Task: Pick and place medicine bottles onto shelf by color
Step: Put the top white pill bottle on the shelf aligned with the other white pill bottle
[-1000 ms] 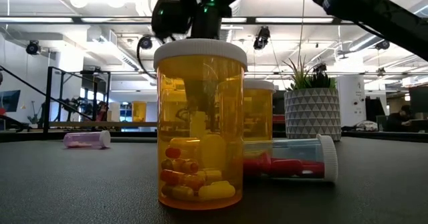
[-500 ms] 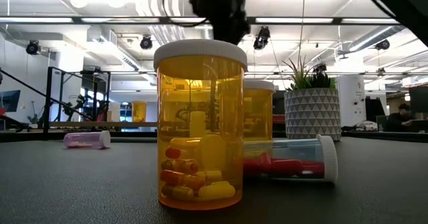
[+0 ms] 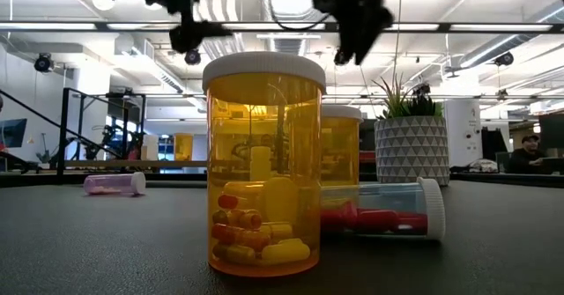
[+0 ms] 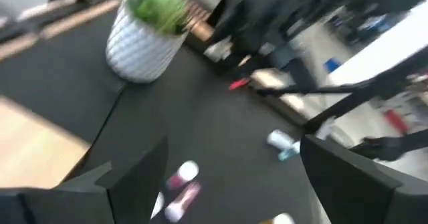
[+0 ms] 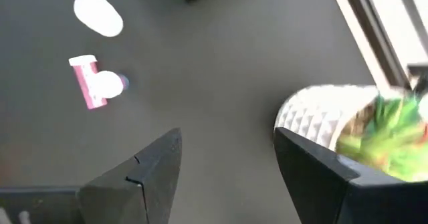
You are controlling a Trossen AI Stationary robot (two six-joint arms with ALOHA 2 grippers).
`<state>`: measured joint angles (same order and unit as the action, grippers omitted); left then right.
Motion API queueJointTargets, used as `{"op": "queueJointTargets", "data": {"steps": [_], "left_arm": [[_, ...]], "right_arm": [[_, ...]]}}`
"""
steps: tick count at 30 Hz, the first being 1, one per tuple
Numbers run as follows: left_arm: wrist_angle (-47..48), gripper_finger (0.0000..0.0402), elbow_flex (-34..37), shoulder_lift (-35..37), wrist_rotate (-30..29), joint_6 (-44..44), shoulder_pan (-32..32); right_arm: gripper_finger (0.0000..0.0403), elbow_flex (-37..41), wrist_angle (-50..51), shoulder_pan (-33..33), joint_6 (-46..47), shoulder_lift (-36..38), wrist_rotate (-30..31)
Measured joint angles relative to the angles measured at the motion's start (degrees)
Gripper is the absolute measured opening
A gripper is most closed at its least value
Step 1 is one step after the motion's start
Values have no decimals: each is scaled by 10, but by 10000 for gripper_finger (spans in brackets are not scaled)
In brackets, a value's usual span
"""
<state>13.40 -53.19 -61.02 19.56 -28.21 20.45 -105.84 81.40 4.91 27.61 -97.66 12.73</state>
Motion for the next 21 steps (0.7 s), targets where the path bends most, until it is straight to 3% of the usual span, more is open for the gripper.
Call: {"op": "queueJointTargets", "data": {"steps": [8,14,21], "left_arm": [[29,322,1,-95,-66,2,-23],[47,322,1,-146,-165,2,-63],[47,322,-1,-177,-267,-60,-129]], "right_arm": [[228,201,-101,-36,163,133,-1],[228,305,-131,-75,280,210,-1],[228,386,-132,-87,298,272,13]]}}
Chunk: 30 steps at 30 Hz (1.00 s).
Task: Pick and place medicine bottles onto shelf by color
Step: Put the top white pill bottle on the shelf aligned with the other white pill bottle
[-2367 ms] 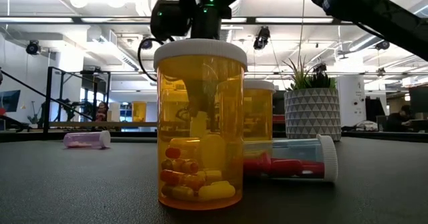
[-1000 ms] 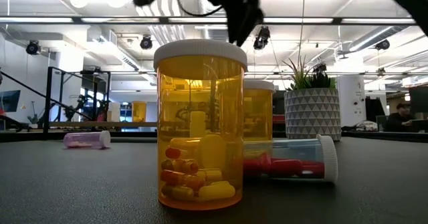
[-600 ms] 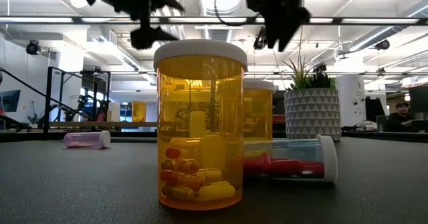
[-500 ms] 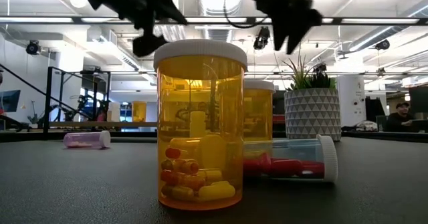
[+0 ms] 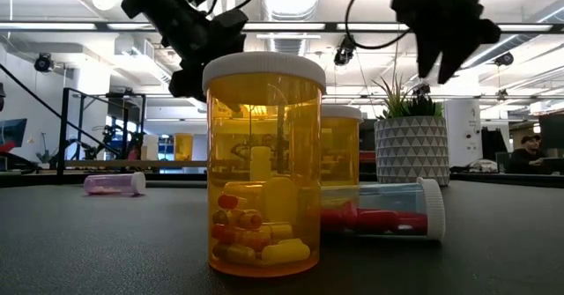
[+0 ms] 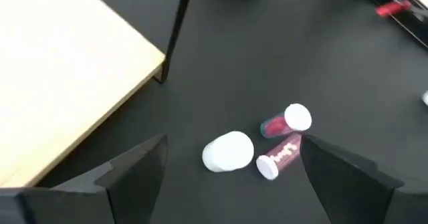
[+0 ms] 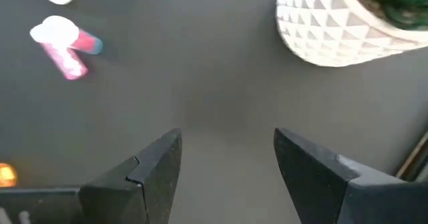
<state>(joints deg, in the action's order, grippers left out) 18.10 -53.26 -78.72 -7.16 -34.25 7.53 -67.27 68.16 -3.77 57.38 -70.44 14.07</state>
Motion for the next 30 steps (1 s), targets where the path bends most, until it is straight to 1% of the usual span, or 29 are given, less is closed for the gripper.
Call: {"op": "queueJointTargets", "data": {"steps": [4,7,13,19,25,30], "left_arm": [[0,322,-3,-12,-87,-63,-28],[-1,322,-4,-25,-118,-122,-40],[-16,322,-7,-82,-125,-201,-62],[-16,322,-35,-139,-124,-235,-75],[-11,322,-69,-182,-129,-236,-80],[8,322,-85,-209,-133,-236,-82]], "right_arm": [[228,33,-2,0,-25,26,22],[228,55,-4,0,-39,48,25],[228,99,-16,0,-72,93,25],[228,133,-16,0,-80,135,25],[228,150,-16,0,-81,167,25],[228,152,-16,0,-81,180,25]]}}
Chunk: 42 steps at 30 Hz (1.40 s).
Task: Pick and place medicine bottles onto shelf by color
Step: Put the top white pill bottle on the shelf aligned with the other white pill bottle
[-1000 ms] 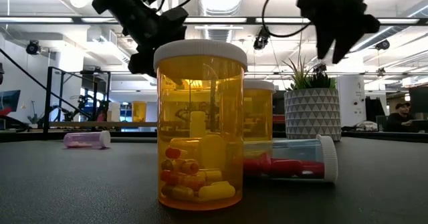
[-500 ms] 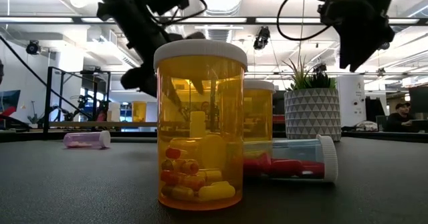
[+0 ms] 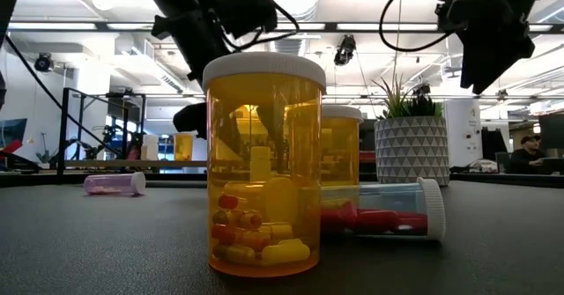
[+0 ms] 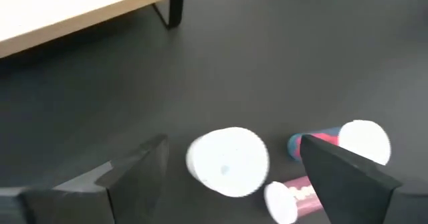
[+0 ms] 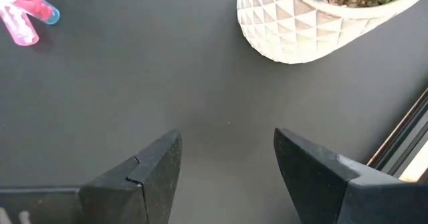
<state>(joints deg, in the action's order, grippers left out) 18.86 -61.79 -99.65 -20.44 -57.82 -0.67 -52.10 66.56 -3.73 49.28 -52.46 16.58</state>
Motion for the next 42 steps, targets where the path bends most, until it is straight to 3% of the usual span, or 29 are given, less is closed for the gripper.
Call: {"op": "queueJointTargets", "data": {"steps": [6,27,33,42], "left_arm": [[26,294,-15,-12,-10,-1,-2],[32,124,-18,-7,-9,2,-3],[49,125,-17,19,-10,1,-3],[195,127,-18,97,-56,-4,10]], "right_arm": [[228,0,0,0,-12,3,0],[228,0,0,0,-20,2,0],[228,0,0,0,-37,2,0],[228,0,-12,0,-59,2,0]]}}
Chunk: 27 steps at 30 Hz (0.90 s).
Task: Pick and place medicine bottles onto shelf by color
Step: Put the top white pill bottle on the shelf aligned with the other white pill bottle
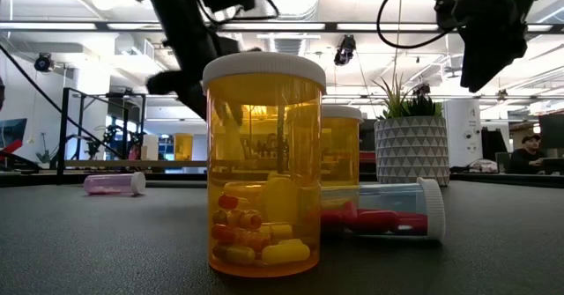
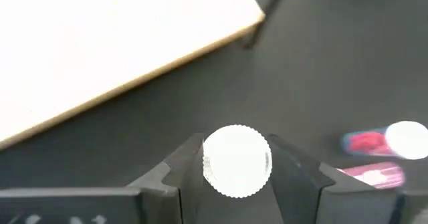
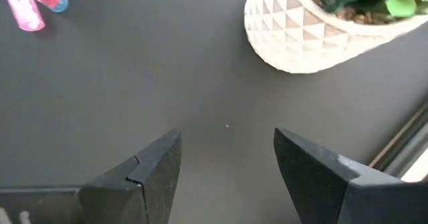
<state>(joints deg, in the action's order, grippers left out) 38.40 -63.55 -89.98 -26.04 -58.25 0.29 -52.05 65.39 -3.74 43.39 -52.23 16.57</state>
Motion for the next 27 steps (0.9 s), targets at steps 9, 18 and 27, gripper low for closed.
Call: {"op": "queueJointTargets", "data": {"steps": [9,18,27], "left_arm": [[199,127,12,119,-62,-87,61],[250,128,90,210,-90,-175,129],[220,128,148,210,-131,-230,161]], "right_arm": [[228,0,-49,0,-56,0,0],[228,0,-110,0,-72,-11,0],[228,0,-198,0,-59,-16,0]]}}
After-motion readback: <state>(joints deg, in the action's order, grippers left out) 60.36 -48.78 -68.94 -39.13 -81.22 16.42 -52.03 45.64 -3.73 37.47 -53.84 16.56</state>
